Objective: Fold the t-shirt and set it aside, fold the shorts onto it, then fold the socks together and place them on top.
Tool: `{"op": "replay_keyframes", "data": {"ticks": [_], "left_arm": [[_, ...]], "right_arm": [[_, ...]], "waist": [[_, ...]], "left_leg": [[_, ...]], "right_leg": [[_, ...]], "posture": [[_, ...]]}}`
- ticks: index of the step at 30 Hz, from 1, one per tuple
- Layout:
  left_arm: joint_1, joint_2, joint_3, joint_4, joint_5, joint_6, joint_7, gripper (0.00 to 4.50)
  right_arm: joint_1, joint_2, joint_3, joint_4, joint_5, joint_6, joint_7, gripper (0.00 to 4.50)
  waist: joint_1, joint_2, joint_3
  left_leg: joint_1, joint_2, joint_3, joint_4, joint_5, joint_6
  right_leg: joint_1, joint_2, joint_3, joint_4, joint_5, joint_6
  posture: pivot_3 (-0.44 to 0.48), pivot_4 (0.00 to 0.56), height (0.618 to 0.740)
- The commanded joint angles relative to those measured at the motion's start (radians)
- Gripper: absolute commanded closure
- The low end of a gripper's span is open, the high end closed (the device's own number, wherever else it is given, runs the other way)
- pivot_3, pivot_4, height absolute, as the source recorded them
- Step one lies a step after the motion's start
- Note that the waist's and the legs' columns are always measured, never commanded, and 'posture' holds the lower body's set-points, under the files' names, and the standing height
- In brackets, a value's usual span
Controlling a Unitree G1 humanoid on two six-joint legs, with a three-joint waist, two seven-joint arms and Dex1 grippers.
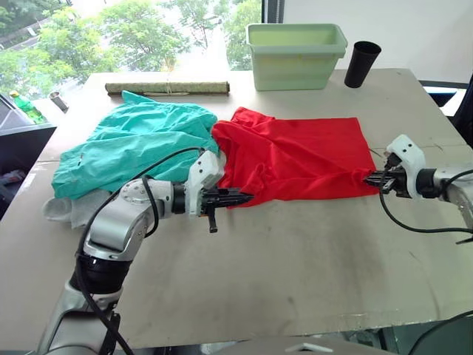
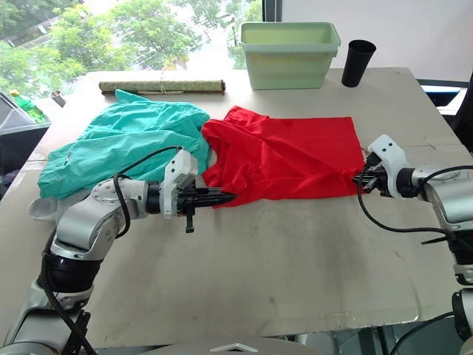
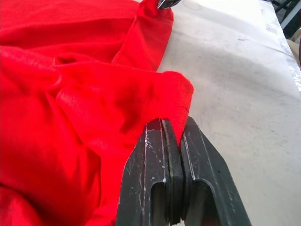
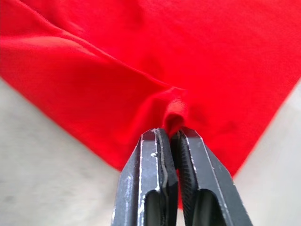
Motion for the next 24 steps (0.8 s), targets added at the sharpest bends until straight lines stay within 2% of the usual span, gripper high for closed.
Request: {"op": "replay_keyframes", "data": {"ticks": [1,5,8,11,12,16,19,20,22,24], "left_arm": [[0.089,0.025,0.09,-0.122,-0.106,-0.01,-0.037,4.5],[0.263,0.088,0.197,-0.273,-0.281,0.072,-0.083,4.5],[0.357,0.174,0.329,-0.331,-0.482,0.188,-0.12,4.5],[0.377,0.259,0.423,-0.324,-0.668,0.295,-0.132,4.5],[0.339,0.264,0.416,-0.301,-0.682,0.3,-0.116,4.5],[-0.034,0.123,0.177,-0.039,-0.322,0.104,0.081,4.5],[-0.333,-0.001,0.063,0.277,-0.072,-0.122,0.176,4.5],[-0.439,-0.041,0.051,0.406,0.001,-0.218,0.211,4.5],[-0.642,-0.094,0.059,0.668,0.123,-0.422,0.318,4.5],[-0.811,-0.105,0.099,0.879,0.188,-0.616,0.393,4.5]], "right_arm": [[0.126,-0.041,-0.215,-0.198,0.128,0.077,0.025,4.42],[0.367,-0.051,-0.467,-0.412,0.278,0.202,0.059,4.42],[0.509,-0.048,-0.688,-0.539,0.41,0.322,0.09,4.42],[0.565,-0.064,-0.828,-0.592,0.54,0.436,0.099,4.42],[0.535,-0.064,-0.826,-0.592,0.563,0.44,0.074,4.42],[0.199,-0.008,-0.539,-0.453,0.395,0.299,-0.171,4.42],[-0.092,0.027,-0.29,-0.211,0.153,0.145,-0.333,4.42],[-0.197,0.05,-0.231,-0.115,0.085,0.067,-0.365,4.42],[-0.384,0.08,-0.143,0.066,-0.035,-0.124,-0.39,4.42],[-0.539,0.102,-0.122,0.202,-0.096,-0.28,-0.403,4.42]], "waist": [[0.001,0.0,0.0],[0.001,0.0,0.0],[0.002,0.003,0.001],[0.001,0.006,0.001],[0.001,0.006,0.001],[0.003,0.009,0.001],[0.003,0.007,0.002],[0.002,0.005,0.003],[0.0,0.003,0.003],[-0.003,0.001,0.004]], "left_leg": [[0.0,0.0,0.0,0.0,0.0,0.0],[0.0,0.0,-0.001,-0.001,0.0,0.0],[0.0,0.0,-0.002,-0.002,-0.003,-0.005],[0.0,0.0,-0.004,-0.001,-0.005,-0.001],[0.001,0.0,-0.004,-0.001,-0.005,-0.001],[0.002,-0.001,-0.004,0.0,-0.005,-0.001],[0.001,-0.002,-0.003,0.002,-0.003,0.001],[-0.001,-0.004,-0.003,0.004,-0.001,0.003],[-0.004,-0.006,-0.001,0.002,0.005,0.004],[-0.008,-0.007,0.002,-0.003,0.005,0.004]], "right_leg": [[0.0,0.0,0.0,0.0,0.001,-0.002],[0.001,-0.001,0.0,-0.003,0.001,-0.002],[0.001,-0.001,-0.001,-0.003,-0.001,0.001],[0.0,-0.001,-0.001,-0.002,-0.003,-0.002],[0.0,-0.001,-0.001,-0.003,-0.003,-0.002],[0.001,-0.001,-0.001,-0.005,-0.004,-0.002],[0.002,0.001,-0.001,-0.007,0.002,-0.002],[0.0,0.002,0.0,-0.005,0.005,-0.005],[-0.003,0.003,0.004,-0.005,0.009,-0.002],[-0.008,0.008,0.007,-0.008,0.012,-0.004]], "posture": [[0.0,0.15,0.727],[0.0,0.15,0.727],[0.0,0.15,0.727],[0.0,0.15,0.727],[0.0,0.15,0.727],[0.0,0.15,0.727],[0.0,0.15,0.727],[0.0,0.15,0.727],[0.0,0.15,0.727],[0.0,0.15,0.727]]}}
